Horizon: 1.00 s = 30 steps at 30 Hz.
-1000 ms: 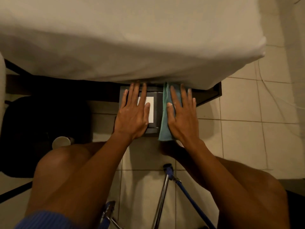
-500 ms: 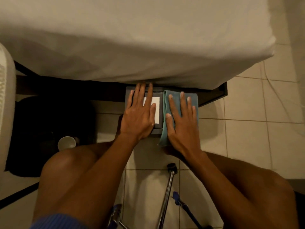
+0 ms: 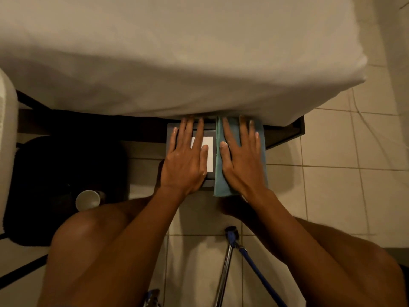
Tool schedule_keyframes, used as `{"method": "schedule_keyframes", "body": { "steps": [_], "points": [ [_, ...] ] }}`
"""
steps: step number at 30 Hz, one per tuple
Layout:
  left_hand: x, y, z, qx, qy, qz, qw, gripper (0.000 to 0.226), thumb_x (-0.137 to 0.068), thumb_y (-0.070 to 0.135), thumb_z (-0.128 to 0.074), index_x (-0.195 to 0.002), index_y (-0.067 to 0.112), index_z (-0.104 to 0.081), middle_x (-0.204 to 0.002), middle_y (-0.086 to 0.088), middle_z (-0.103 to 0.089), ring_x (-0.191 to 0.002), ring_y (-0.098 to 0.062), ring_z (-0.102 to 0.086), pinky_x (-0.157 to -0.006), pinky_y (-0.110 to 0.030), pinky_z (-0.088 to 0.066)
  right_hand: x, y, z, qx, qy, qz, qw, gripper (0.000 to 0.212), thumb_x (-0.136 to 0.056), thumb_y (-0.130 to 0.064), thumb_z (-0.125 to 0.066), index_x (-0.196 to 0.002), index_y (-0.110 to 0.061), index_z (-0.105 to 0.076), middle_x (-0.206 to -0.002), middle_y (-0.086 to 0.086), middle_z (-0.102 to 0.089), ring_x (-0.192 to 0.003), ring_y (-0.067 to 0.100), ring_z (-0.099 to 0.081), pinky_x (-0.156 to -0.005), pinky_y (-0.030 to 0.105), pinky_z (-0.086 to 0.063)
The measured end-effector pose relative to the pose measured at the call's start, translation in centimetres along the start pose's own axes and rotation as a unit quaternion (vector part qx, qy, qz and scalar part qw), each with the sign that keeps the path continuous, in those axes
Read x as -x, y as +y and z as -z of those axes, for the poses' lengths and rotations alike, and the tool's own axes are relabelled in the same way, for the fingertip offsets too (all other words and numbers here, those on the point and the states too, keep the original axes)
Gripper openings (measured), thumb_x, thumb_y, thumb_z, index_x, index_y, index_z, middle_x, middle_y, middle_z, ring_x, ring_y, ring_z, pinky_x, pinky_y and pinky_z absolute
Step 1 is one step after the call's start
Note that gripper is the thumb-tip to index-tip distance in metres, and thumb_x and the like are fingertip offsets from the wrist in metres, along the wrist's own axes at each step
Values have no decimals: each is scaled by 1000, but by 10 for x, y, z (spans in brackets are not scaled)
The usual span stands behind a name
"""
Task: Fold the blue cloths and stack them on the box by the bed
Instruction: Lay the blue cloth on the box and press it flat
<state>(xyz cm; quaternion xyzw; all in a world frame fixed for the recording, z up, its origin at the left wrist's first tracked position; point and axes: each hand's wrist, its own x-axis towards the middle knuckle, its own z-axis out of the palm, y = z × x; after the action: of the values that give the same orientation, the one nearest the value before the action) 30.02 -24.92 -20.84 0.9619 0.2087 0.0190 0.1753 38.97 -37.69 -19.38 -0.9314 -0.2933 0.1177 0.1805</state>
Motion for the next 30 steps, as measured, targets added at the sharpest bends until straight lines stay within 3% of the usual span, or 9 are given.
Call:
{"method": "schedule_keyframes", "body": {
  "steps": [8,13,19,25,30],
  "points": [
    [-1,1,0,9,1,5,1000,61,-103,38,-21,-157,18,0,-165,-9,-1,-152,-18,5,-124,-39,-1,30,-3,-3,-8,-23,8,1000,58,-106,-40,-28,-157,-38,0,-165,0,18,-151,23,21,-121,39,14],
    [1,1,-1,-3,9,1,1000,61,-103,37,-21,-157,17,-1,-165,-9,-2,-153,-19,4,-125,-40,-2,3,-7,-3,-4,7,-24,1000,59,-105,-43,-27,-157,-39,-1,-166,1,12,-152,22,17,-122,40,11],
    [0,0,1,13,4,6,1000,61,-103,38,-23,-157,18,-1,-165,-10,-2,-153,-19,4,-124,-39,1,32,0,-5,-6,-26,-10,1000,61,-104,-45,-30,-157,-38,-1,-165,-2,17,-151,20,20,-121,39,13],
    [-1,1,1,4,9,2,1000,61,-103,37,-24,-157,17,-4,-165,-9,-4,-153,-19,1,-125,-40,-2,17,-9,-4,-1,7,-43,999,59,-103,-47,-22,-157,-40,0,-166,1,12,-152,24,16,-123,45,8],
    [-1,0,0,6,6,2,1000,62,-103,37,-24,-157,17,-2,-165,-9,-1,-153,-18,4,-124,-40,-1,23,1,-3,6,-12,-15,1000,61,-102,-49,-26,-157,-40,-2,-167,0,12,-152,21,17,-123,43,7]
  ]
}}
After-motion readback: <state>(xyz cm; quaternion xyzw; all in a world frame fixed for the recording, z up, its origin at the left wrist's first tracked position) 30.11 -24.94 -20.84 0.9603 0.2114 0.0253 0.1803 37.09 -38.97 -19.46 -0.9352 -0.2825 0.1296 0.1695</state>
